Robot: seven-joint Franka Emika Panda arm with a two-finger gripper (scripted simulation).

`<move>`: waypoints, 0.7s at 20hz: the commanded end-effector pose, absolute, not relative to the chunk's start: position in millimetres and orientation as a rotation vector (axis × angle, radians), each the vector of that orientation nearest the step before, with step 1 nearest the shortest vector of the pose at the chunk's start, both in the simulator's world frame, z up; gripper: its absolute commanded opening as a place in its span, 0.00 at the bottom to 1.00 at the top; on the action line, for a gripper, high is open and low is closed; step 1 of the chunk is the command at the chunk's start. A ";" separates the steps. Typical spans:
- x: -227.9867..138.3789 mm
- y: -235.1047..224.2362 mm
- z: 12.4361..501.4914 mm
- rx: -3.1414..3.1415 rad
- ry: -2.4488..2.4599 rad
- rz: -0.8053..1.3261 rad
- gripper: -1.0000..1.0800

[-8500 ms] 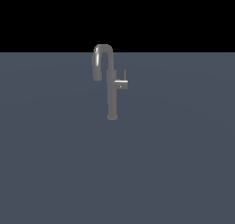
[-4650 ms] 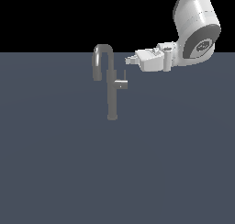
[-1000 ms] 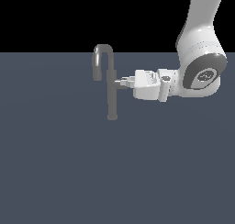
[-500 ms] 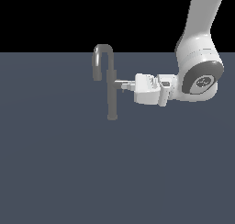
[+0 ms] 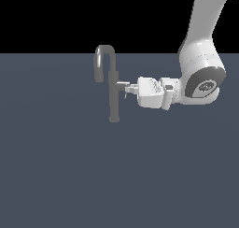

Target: Turn on the faucet by rotating a designated handle.

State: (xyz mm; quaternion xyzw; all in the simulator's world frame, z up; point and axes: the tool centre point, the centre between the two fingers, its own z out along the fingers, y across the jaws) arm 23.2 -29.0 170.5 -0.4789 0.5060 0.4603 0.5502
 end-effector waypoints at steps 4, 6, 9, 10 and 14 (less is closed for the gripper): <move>24.0 -29.3 169.6 -1.133 1.188 1.100 0.00; 28.9 -29.1 162.8 -1.129 1.199 1.099 0.00; 35.9 -28.8 152.5 -1.122 1.216 1.097 0.00; 38.2 -28.8 149.1 -1.119 1.221 1.097 0.00; 47.2 -28.7 135.7 -1.110 1.242 1.094 0.00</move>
